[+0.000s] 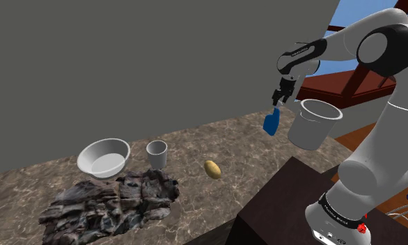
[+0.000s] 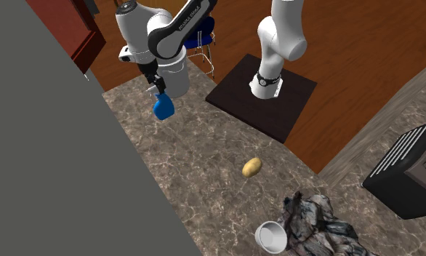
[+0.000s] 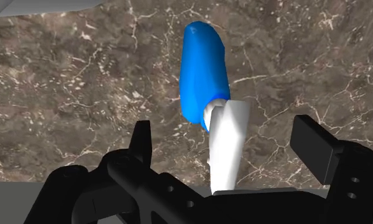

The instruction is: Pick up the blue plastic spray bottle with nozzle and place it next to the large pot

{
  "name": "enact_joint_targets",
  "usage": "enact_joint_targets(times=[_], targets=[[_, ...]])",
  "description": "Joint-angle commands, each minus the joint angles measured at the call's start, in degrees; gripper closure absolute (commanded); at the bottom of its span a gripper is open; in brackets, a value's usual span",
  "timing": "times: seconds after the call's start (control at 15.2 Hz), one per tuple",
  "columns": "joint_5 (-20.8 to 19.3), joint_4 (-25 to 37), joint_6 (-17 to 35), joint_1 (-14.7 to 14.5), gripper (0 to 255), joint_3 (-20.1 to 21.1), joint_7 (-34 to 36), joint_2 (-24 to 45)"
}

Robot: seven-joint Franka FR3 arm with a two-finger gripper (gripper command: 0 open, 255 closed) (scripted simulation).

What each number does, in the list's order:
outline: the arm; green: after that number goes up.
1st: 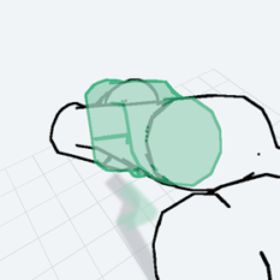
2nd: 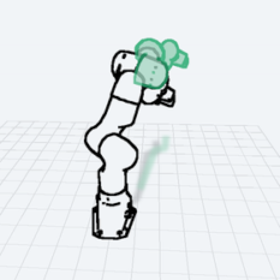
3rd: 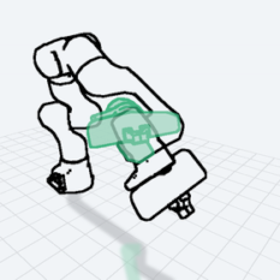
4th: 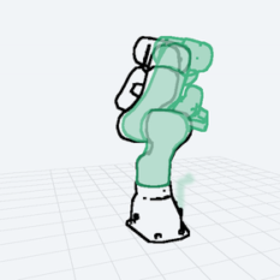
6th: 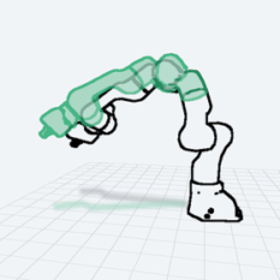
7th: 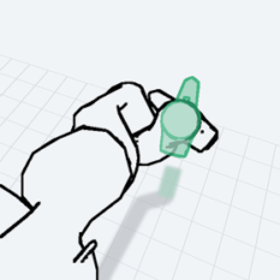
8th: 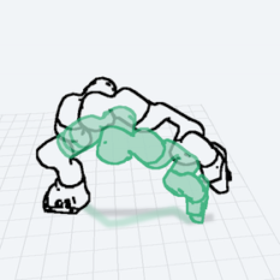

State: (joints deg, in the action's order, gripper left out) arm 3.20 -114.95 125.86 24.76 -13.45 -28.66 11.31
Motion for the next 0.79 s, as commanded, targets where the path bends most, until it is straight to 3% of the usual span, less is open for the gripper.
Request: enact_joint_targets(times=[0.0, 0.26, 0.73], targets=[[0.0, 0.0, 0.0, 0.0, 0, 0.0, 0.0, 0.0], [-1.02, 3.59, -6.64, -0.21, 0, -0.21, 0.69, -3.15], [-1.03, 3.59, -6.64, -0.21, 0, -0.21, 0.69, -3.15]])
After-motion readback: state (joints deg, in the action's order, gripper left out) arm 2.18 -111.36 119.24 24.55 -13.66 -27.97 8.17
